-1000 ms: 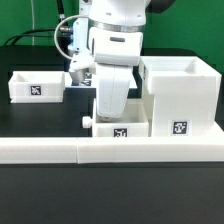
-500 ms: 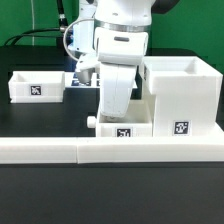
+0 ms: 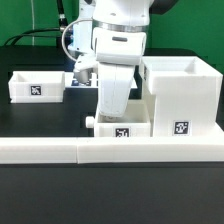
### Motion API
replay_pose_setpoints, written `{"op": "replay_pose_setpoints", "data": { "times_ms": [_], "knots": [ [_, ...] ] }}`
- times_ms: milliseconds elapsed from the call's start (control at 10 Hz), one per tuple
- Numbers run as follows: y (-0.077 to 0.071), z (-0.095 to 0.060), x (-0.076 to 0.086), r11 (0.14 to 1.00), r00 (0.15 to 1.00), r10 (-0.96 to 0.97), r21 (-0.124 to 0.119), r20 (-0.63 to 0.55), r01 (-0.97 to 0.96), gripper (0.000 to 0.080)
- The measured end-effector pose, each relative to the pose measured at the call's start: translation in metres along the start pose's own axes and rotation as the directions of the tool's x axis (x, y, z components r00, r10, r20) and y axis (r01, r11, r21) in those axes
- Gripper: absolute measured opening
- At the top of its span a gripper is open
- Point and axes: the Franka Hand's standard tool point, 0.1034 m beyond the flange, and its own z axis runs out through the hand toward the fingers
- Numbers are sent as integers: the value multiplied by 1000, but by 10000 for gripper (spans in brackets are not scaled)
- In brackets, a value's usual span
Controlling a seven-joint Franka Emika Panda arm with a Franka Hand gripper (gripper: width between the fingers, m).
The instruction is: Assemble drawer
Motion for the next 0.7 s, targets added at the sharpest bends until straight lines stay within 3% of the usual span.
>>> {"op": "replay_pose_setpoints", "data": {
  "times_ms": [700],
  "knots": [
    [-1,-1,4,1000,1000,-8,5,8,8,42]
  ]
}}
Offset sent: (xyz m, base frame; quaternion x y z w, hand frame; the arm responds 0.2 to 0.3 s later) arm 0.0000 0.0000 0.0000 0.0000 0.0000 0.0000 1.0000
